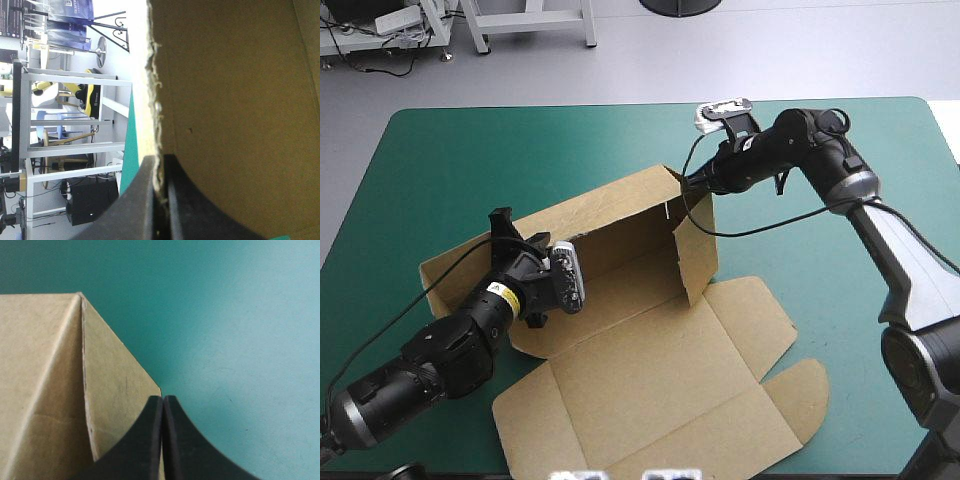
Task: Fold the box
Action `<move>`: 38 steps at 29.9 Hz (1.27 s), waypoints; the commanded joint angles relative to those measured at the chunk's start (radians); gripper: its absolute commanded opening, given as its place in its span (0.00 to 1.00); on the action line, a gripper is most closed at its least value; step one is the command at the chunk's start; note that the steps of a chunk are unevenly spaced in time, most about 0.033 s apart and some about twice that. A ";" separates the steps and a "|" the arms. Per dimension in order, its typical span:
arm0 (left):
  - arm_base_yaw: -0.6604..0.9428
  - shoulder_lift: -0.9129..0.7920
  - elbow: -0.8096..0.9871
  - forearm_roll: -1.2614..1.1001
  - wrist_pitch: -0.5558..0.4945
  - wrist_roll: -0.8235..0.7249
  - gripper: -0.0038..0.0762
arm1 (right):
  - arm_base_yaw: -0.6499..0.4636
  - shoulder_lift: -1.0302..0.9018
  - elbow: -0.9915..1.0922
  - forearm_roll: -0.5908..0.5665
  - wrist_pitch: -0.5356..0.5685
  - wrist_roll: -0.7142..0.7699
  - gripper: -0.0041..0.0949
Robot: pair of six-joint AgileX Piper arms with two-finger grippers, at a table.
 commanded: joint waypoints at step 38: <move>-0.005 -0.013 -0.027 0.003 -0.048 -0.035 0.04 | -0.014 -0.332 0.612 0.646 -0.403 -0.891 0.04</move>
